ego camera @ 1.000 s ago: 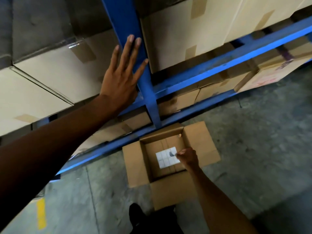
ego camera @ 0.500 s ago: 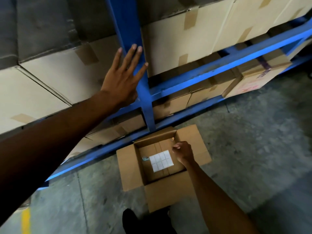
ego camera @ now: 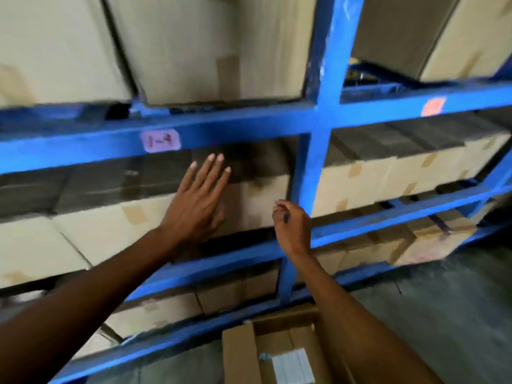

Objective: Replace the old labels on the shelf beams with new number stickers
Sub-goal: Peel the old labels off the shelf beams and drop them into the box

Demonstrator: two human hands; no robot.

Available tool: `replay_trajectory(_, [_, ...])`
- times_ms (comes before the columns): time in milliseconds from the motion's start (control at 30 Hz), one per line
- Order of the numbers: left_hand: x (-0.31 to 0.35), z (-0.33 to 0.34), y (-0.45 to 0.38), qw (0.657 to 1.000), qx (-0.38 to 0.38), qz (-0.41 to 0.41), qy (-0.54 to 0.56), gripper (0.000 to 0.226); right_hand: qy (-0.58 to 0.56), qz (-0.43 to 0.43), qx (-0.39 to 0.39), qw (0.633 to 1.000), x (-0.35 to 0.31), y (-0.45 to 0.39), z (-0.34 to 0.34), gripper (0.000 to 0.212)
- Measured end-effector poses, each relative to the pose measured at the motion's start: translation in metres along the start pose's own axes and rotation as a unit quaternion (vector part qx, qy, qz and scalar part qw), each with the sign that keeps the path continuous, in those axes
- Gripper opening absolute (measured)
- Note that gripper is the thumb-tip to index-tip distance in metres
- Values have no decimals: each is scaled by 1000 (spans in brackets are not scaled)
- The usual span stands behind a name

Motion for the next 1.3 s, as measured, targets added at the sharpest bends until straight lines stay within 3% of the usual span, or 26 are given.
replay_trajectory(167, [-97,-66,40,992,76,-57,-85,85,-35,-127,72,989,-142,-4,20,19])
replay_trajectory(267, [-147,-77,56,989,26,-104,-104,96,-50,-146,79,985,-197,-3,38,31])
replay_trajectory(400, [-174,-67,65,990,-31,-81,-110,105,-13,-185,106,977,-239,0,56,40])
replay_trajectory(700, [-179,-57,64,991,-2,-97,-87,107,38,-153,202,967,-250,17,77,40])
replay_trajectory(833, [-180,-57,62,993,6,-98,-71,109,-30,-121,184,975,-247,24,85,33])
replay_trajectory(1100, [-177,-58,60,991,-6,-114,-66,108,-38,-64,174,982,-245,8,73,9])
replay_trajectory(1300, [-175,-58,60,989,-20,-125,-74,106,-23,-55,124,991,-244,-7,66,12])
Point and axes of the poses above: each hand's wrist, its own y-axis away from the middle knuckle, its own z-axis out of the palm, x = y × z, the point moved 8 cm from there along -y, towards the middle knuckle, and after that the axes turned 10 degrees about y, right-handed, at the moved point
